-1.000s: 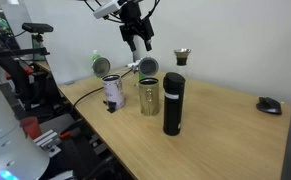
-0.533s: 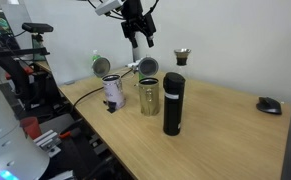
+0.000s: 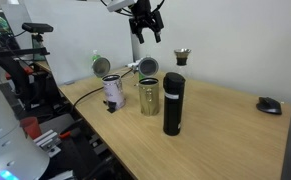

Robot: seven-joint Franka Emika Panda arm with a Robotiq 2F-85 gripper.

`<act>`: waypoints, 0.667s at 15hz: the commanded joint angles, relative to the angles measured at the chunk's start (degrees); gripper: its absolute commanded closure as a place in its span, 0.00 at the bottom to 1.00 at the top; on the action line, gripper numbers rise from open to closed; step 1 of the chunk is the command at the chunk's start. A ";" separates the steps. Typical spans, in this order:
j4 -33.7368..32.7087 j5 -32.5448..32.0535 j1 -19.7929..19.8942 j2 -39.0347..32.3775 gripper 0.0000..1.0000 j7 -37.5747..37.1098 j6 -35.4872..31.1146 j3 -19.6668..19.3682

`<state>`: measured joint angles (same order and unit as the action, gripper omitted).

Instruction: Remove the silver cap from the bottle

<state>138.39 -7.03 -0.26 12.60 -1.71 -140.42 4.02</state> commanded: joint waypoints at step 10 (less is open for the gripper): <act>-23.63 -3.08 -0.38 -19.18 0.00 -1.99 8.51 -2.57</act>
<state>119.72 -8.47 -0.20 -3.25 -2.31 -135.86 2.22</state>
